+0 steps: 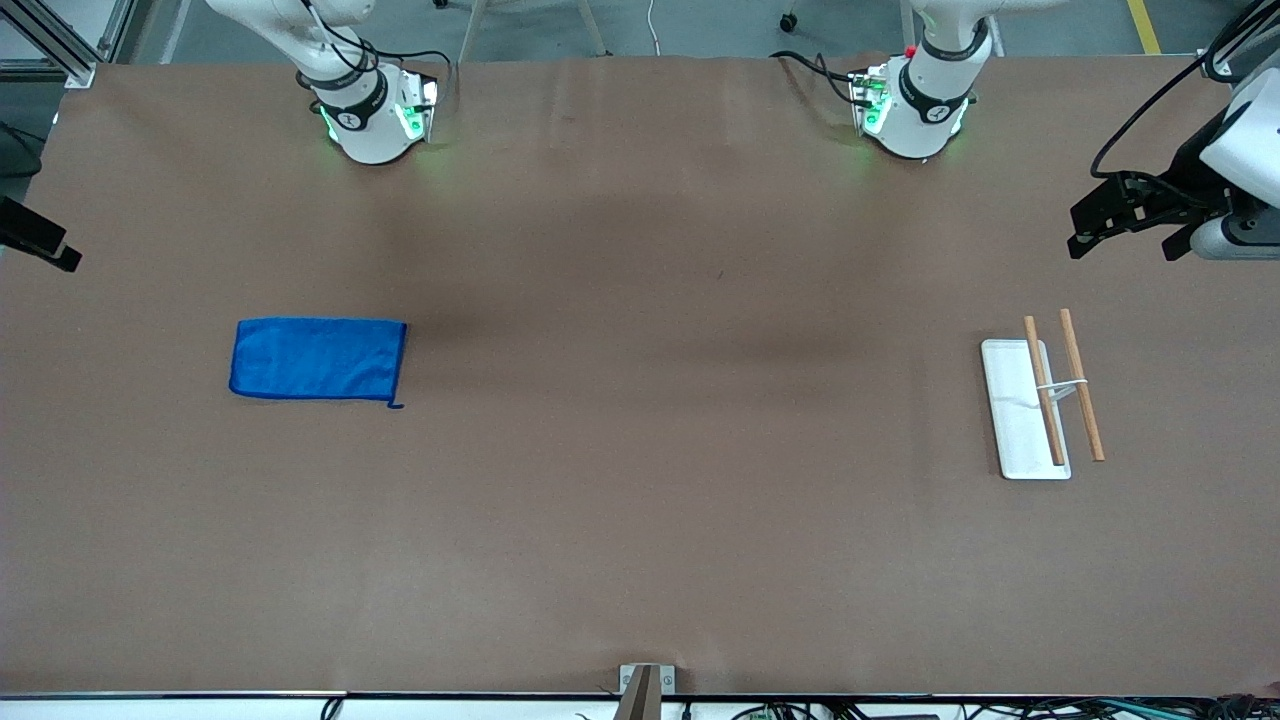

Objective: Right arm passes towel to left arm to hang
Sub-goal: 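Lower the right gripper onto the blue towel's edge and grasp it, then lift the blue towel with the right gripper toward the table's middle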

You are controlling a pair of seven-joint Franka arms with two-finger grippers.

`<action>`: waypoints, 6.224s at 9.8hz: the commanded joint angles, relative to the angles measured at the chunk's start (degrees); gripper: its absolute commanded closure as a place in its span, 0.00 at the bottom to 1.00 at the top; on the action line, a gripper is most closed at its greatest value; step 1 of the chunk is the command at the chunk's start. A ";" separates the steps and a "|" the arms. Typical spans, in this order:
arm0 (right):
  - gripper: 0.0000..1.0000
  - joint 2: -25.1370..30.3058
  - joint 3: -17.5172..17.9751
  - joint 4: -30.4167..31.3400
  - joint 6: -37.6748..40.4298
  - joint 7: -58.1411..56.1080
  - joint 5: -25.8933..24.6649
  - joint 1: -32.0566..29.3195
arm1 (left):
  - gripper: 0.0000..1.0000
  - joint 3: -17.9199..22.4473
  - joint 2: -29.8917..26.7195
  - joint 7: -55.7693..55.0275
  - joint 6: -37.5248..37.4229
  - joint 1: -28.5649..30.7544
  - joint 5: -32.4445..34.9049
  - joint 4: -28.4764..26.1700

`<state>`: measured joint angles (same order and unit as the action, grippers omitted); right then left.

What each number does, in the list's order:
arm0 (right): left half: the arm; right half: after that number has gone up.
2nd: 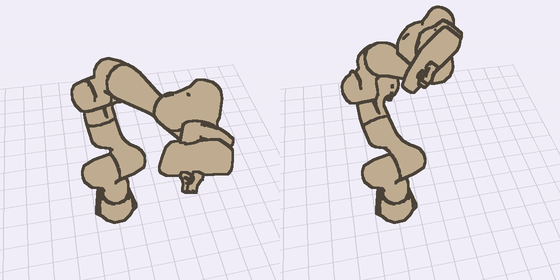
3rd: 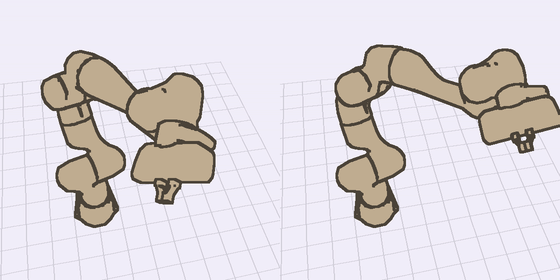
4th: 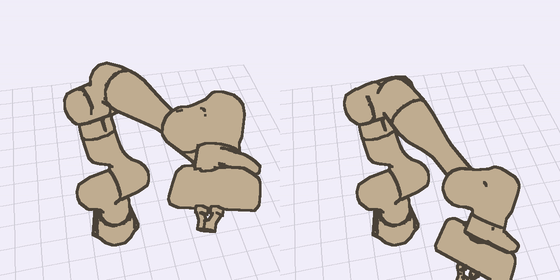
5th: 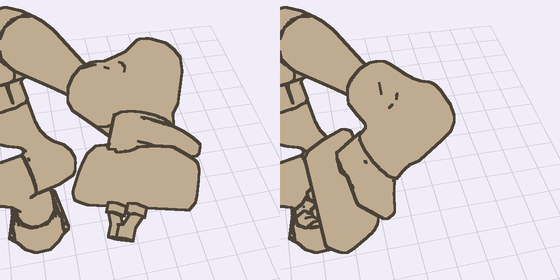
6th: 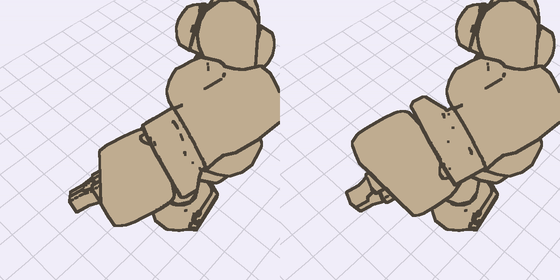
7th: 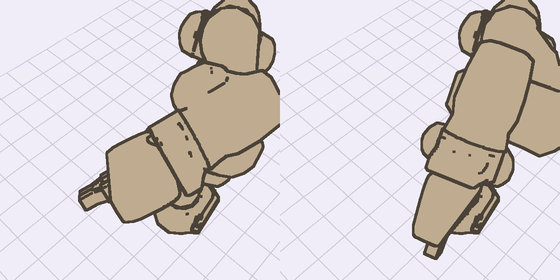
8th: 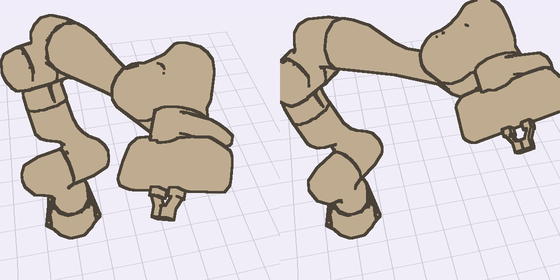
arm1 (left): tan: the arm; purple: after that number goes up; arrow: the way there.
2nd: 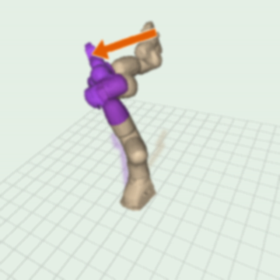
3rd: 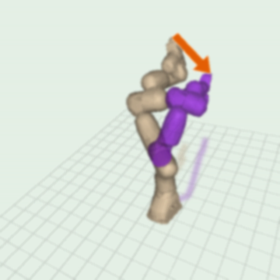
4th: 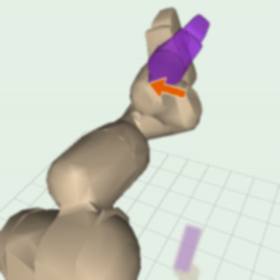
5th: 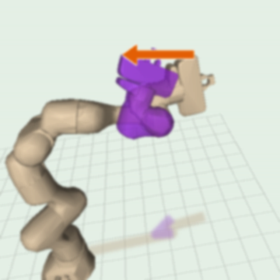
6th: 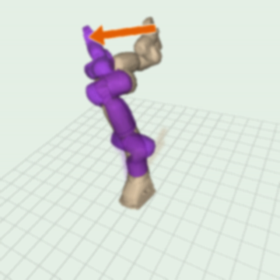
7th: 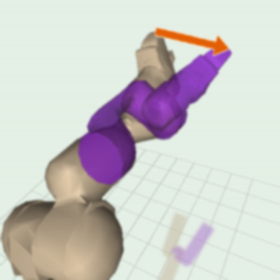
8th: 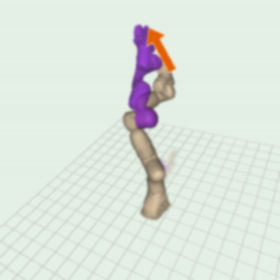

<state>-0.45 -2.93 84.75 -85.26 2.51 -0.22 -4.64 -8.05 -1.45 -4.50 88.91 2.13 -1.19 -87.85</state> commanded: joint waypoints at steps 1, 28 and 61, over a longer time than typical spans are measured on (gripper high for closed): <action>0.00 1.33 0.03 1.30 0.09 0.21 -1.10 0.42 | 0.00 -0.03 0.66 0.72 0.39 0.24 -0.83 -1.44; 0.97 -19.50 -0.32 51.75 -69.25 -12.26 -1.01 -2.22 | 0.00 -0.03 1.80 0.72 1.18 0.24 -0.75 -1.00; 0.99 -31.62 40.20 -6.68 -74.78 41.53 77.19 26.69 | 0.00 0.06 14.44 32.71 -14.28 12.44 -46.77 -13.66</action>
<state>-28.81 36.91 82.50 -158.27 43.66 74.05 20.11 -7.79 9.32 25.66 76.35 13.01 -45.22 -101.04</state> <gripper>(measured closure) 0.952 0.000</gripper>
